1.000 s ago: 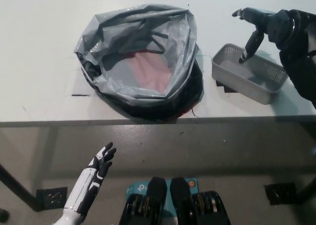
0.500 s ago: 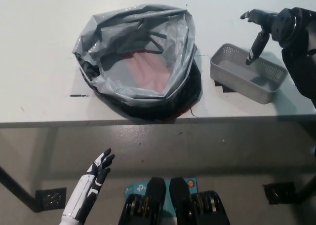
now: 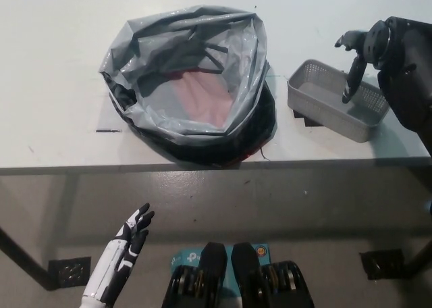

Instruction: Use the right hand to pick up a small rectangular container and put it into a plastic bag and lift the bag

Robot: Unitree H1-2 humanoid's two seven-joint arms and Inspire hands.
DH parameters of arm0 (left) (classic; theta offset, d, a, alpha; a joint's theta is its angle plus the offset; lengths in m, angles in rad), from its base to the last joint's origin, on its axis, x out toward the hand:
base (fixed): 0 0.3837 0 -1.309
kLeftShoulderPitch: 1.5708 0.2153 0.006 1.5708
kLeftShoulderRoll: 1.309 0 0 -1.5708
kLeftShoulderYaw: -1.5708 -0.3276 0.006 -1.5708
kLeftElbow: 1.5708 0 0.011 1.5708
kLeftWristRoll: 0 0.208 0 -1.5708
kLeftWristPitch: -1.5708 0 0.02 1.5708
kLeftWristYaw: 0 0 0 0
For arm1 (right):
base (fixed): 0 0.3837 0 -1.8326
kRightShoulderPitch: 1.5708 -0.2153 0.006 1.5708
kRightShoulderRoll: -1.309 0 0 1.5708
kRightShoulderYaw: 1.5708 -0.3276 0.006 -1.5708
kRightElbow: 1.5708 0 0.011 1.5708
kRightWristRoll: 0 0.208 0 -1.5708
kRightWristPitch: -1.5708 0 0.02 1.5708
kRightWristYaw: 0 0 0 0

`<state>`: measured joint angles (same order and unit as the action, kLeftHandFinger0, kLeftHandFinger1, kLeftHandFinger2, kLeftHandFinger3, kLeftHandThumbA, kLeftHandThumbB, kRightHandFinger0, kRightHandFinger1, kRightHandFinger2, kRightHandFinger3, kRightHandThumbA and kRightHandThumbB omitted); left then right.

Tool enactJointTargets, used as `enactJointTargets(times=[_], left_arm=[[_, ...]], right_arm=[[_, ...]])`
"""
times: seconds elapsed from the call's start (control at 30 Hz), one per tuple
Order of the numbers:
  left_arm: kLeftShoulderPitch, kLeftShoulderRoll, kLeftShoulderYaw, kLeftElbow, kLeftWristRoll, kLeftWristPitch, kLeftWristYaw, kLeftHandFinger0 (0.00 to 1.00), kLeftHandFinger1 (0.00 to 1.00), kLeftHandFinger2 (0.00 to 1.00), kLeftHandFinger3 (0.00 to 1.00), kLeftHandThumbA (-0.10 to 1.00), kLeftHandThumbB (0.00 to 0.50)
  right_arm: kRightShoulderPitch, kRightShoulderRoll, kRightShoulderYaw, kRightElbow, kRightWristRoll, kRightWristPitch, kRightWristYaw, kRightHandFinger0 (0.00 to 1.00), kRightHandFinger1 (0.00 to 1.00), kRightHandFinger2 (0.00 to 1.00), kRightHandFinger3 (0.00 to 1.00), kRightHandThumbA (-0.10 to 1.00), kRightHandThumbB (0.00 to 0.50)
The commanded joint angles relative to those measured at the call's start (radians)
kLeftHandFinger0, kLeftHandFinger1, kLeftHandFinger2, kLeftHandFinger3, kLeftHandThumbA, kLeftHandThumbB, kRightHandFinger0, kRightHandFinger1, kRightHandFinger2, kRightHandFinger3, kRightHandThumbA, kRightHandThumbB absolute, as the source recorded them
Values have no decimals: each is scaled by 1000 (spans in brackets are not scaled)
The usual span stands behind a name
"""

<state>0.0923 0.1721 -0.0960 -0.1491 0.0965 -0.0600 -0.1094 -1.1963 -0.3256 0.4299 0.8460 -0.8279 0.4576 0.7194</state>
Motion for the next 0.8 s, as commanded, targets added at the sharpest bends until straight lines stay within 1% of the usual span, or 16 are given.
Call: enactJointTargets(times=[0.0, 0.03, 0.23, 0.27, 0.3, 0.33, 0.37, 0.4, 0.43, 0.47, 0.57, 0.63, 0.77], left_arm=[[10, 11, 8, -33, 0, -45, -3, 1000, 1000, 1000, 1000, 932, 244], [12, 10, 7, -37, -1, -41, -4, 1000, 1000, 1000, 1000, 923, 252], [8, 12, 5, -35, 8, -47, -4, 1000, 1000, 1000, 1000, 865, 243], [10, 17, -1, -36, 33, -59, 1, 1000, 1000, 1000, 1000, 821, 253], [7, 18, -1, -35, 39, -61, 2, 1000, 1000, 1000, 1000, 818, 254], [-1, 24, -5, -32, 54, -70, 1, 1000, 1000, 1000, 1000, 782, 249], [-1, 26, -7, -33, 60, -72, 1, 1000, 1000, 1000, 1000, 758, 257], [-3, 25, -12, -29, 77, -86, 4, 1000, 1000, 1000, 1000, 654, 258], [-9, 25, -14, -24, 86, -98, 8, 1000, 1000, 1000, 1000, 592, 262], [-15, 26, -15, -21, 91, -103, 9, 1000, 1000, 1000, 1000, 552, 262], [-12, 28, -21, -22, 126, -117, 16, 1000, 1000, 1000, 1000, 537, 259], [-12, 29, -22, -22, 125, -120, 14, 1000, 1000, 1000, 1000, 529, 251], [-13, 28, -20, -13, 118, -132, 13, 1000, 1000, 1000, 1000, 518, 254]], right_arm=[[-79, 5, 17, 24, 15, -11, -60, 1000, 1000, 1000, 1000, 1000, 500], [-81, 6, 20, 29, 14, -7, -63, 1000, 1000, 1000, 1000, 1000, 500], [-90, 7, 22, 57, 28, -8, -89, 1000, 1000, 1000, 1000, 1000, 500], [-91, 7, 27, 64, 25, -3, -90, 1000, 1000, 1000, 1000, 1000, 500], [-95, 6, 28, 70, 25, -4, -92, 1000, 1000, 1000, 1000, 1000, 500], [-100, 5, 27, 72, 26, 1, -97, 1000, 1000, 1000, 1000, 1000, 500], [-100, 5, 25, 72, 28, 6, -98, 1000, 1000, 1000, 1000, 1000, 500], [-103, -2, 29, 71, 28, -5, -99, 1000, 1000, 1000, 1000, 1000, 491], [-112, -5, 32, 77, 28, -14, -101, 1000, 1000, 1000, 1000, 1000, 492], [-123, -5, 32, 91, 31, -20, -104, 1000, 1000, 1000, 1000, 1000, 493], [-129, -6, 31, 100, 41, -28, -111, 1000, 1000, 1000, 1000, 1000, 490], [-131, -5, 20, 96, 50, -12, -117, 1000, 1000, 1000, 1000, 1000, 486], [-140, -6, 10, 85, 65, -2, -116, 1000, 1000, 1000, 1000, 1000, 481]])
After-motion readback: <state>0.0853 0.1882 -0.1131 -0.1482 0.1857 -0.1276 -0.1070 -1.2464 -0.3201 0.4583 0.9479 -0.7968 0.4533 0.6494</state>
